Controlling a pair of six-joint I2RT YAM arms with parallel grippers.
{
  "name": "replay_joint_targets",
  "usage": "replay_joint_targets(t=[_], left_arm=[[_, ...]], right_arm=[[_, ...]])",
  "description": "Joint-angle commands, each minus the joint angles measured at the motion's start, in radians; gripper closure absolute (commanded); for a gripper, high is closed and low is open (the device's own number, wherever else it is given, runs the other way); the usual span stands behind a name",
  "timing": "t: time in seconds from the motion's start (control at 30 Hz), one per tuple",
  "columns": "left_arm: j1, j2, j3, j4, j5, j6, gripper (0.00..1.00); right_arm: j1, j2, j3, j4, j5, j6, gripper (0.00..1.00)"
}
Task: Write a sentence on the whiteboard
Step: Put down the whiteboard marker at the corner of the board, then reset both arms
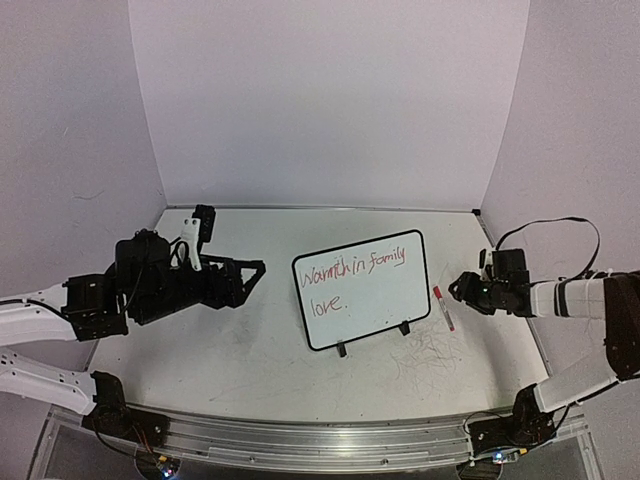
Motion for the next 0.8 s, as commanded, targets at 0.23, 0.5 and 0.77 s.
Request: replay_joint_targets(t=[0.23,0.5,0.77], left_arm=[[0.087,0.051,0.324,-0.129,-0.131,0.147,0.06],[0.305,0.144,0.621,-0.235,-0.105,0.241,0.04],[0.312,0.171,0.774,-0.253,-0.103,0.251,0.03]], right_arm=[[0.003,-0.476,0.327,-0.382,0.1,-0.242,0.02],[0.003,-0.615,0.695,-0.507,0.131,-0.367,0.02],[0.002,-0.667,0.852,-0.527,0.182,-0.389,0.02]])
